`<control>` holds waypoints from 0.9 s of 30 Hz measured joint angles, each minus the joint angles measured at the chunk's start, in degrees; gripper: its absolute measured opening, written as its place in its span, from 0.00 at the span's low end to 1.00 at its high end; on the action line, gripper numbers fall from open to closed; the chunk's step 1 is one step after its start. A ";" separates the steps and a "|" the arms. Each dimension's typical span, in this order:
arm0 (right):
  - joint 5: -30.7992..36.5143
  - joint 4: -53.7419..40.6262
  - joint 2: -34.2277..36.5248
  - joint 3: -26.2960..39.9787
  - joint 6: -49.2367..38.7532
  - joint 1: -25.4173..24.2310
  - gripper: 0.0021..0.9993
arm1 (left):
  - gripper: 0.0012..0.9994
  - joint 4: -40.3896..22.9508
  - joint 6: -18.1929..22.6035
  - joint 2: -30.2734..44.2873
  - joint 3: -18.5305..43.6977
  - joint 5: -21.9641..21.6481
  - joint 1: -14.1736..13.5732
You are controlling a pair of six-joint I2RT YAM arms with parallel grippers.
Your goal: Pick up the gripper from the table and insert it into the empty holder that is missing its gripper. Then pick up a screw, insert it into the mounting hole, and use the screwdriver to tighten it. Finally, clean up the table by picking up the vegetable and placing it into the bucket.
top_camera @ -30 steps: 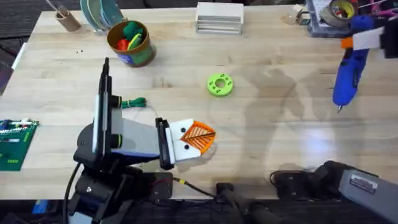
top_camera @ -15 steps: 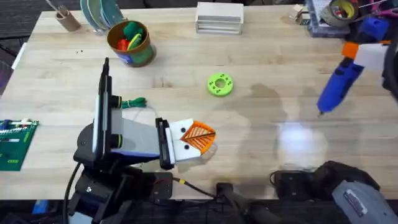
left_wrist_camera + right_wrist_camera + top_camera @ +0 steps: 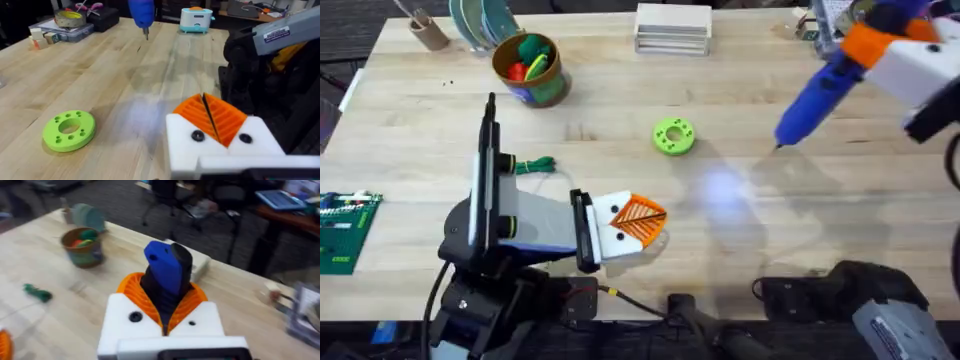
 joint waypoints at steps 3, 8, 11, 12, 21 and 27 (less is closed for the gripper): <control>-0.78 3.55 0.18 -0.15 0.92 5.54 0.03 | 0.01 0.00 0.00 0.00 0.00 -0.01 0.00; 2.11 10.50 0.41 -0.15 5.03 16.69 0.03 | 0.01 0.00 0.00 0.00 0.00 0.00 0.00; 3.65 14.80 1.70 -0.15 6.63 22.73 0.03 | 0.01 0.00 0.00 0.00 0.00 -0.02 0.00; 4.37 16.60 2.47 -0.15 7.17 25.07 0.03 | 0.01 0.00 0.00 0.00 0.00 -0.02 0.00; 9.13 30.12 9.82 -0.15 10.11 41.46 0.03 | 0.01 0.00 0.00 0.00 0.00 0.00 0.00; 9.62 36.46 14.67 -0.15 10.61 48.30 0.03 | 0.01 0.00 0.00 0.00 0.00 -0.01 0.00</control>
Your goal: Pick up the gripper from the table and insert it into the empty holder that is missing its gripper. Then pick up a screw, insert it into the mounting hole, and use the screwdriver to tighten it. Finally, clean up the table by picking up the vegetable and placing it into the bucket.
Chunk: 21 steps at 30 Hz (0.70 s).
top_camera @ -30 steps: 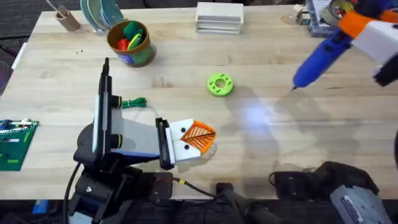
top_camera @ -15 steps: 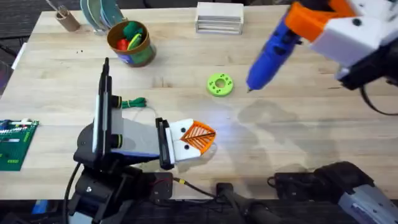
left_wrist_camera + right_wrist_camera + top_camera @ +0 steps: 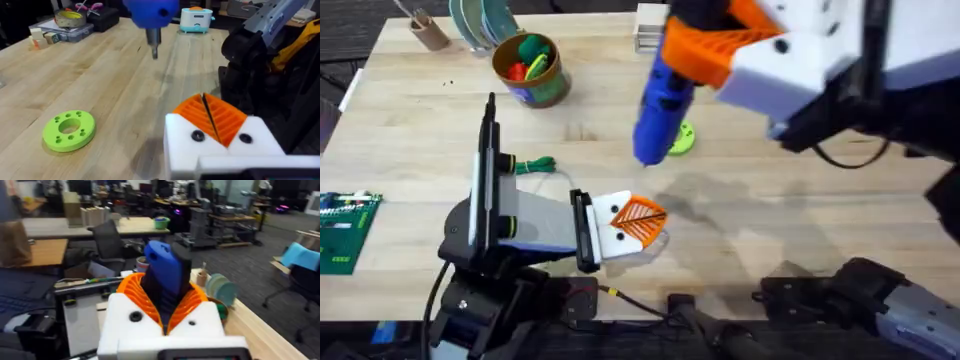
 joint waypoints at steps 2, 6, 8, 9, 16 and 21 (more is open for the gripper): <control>0.25 1.76 1.45 0.00 0.14 1.84 0.03 | 0.01 0.00 0.00 0.00 0.00 -0.01 0.00; 0.44 2.82 3.39 0.00 0.16 5.10 0.03 | 0.01 0.00 0.00 0.00 0.00 -0.01 0.00; 0.44 2.80 4.07 0.00 0.16 6.47 0.03 | 0.01 0.00 0.00 0.00 0.00 -0.01 0.00; 0.45 2.78 4.30 0.00 0.16 7.08 0.03 | 0.01 0.00 0.00 0.00 0.00 0.01 0.00; 0.62 2.87 4.59 0.00 -1.75 10.95 0.03 | 0.01 0.00 0.00 0.00 0.00 0.00 0.00; 0.62 2.96 6.23 0.00 -4.33 12.52 0.03 | 0.01 0.00 0.00 0.00 0.00 0.01 0.00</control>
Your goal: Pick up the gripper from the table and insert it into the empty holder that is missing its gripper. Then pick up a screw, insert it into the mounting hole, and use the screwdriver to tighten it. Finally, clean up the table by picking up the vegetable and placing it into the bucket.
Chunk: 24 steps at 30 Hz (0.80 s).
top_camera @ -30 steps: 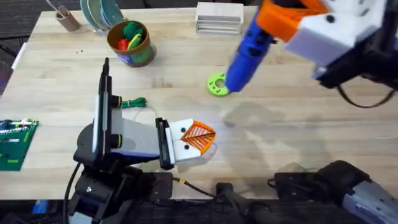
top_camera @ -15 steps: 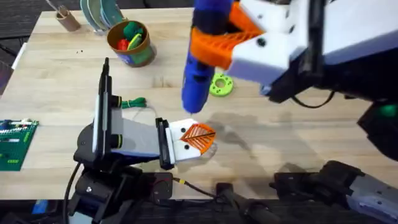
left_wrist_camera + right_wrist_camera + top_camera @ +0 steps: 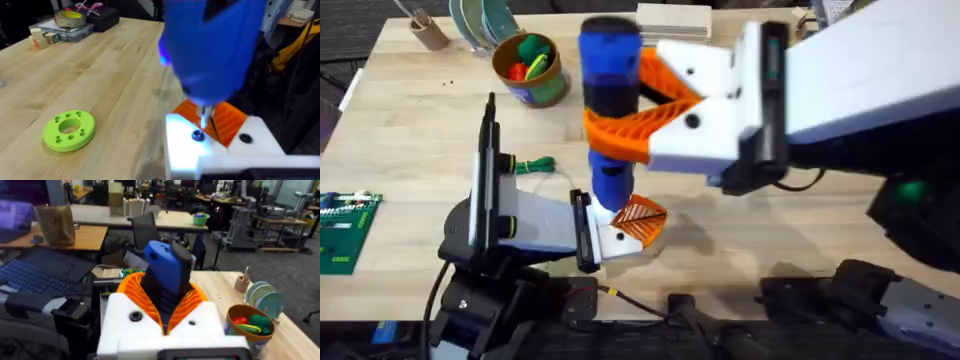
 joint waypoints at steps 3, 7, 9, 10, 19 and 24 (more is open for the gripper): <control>0.00 -0.06 1.30 0.00 -0.75 0.59 0.03 | 0.01 0.00 0.00 0.00 0.00 -0.01 0.00; 0.00 0.17 1.56 0.00 -1.90 0.69 0.03 | 0.01 0.00 0.00 0.00 0.00 0.01 0.00; 0.02 0.20 1.58 0.00 -2.20 0.69 0.03 | 0.01 0.00 0.00 0.00 0.00 -0.01 0.00; 0.02 0.22 1.58 0.00 -2.36 0.69 0.03 | 0.01 0.00 0.00 0.00 0.00 0.01 0.00; 0.02 1.25 1.56 0.00 -2.89 0.69 0.03 | 0.01 0.00 0.00 0.00 0.00 0.01 0.00; 0.02 1.20 0.95 0.00 -2.89 0.69 0.03 | 0.01 0.00 0.00 0.00 0.00 0.01 0.00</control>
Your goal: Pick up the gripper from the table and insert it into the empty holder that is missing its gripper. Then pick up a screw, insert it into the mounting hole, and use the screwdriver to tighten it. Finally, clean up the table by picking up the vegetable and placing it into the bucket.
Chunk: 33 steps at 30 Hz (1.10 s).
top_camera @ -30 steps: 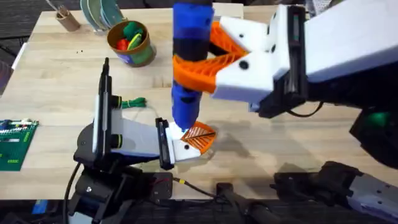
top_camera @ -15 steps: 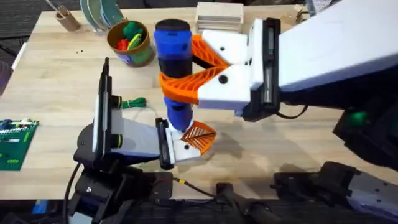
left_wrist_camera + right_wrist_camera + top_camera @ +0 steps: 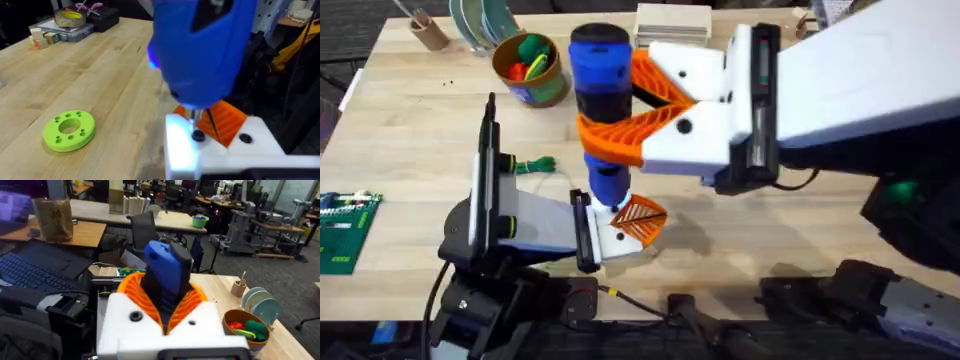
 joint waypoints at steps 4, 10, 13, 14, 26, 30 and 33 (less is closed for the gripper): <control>-0.02 -0.06 -0.80 0.00 0.00 0.00 0.03 | 0.01 0.00 0.00 0.00 0.00 -0.01 0.00; 0.00 -0.41 -0.88 0.00 0.03 0.00 0.03 | 0.01 0.00 0.00 0.00 0.00 -0.02 0.00; 0.00 -1.14 -0.88 0.00 0.03 0.00 0.03 | 0.01 0.00 0.00 0.00 0.00 -0.02 0.00; -0.01 -1.70 -0.88 0.00 0.03 0.00 0.03 | 0.01 0.00 0.00 0.00 0.00 -0.01 0.00; 0.00 -1.35 0.49 0.00 0.04 0.00 0.03 | 0.01 0.00 0.00 0.00 0.00 -0.02 0.00; 0.17 -1.24 0.80 0.00 0.04 0.00 0.03 | 0.01 0.00 0.00 0.00 0.00 -0.01 0.00; 0.17 -1.24 0.85 0.00 0.15 0.00 0.03 | 0.01 0.00 0.00 0.00 0.00 -0.02 0.00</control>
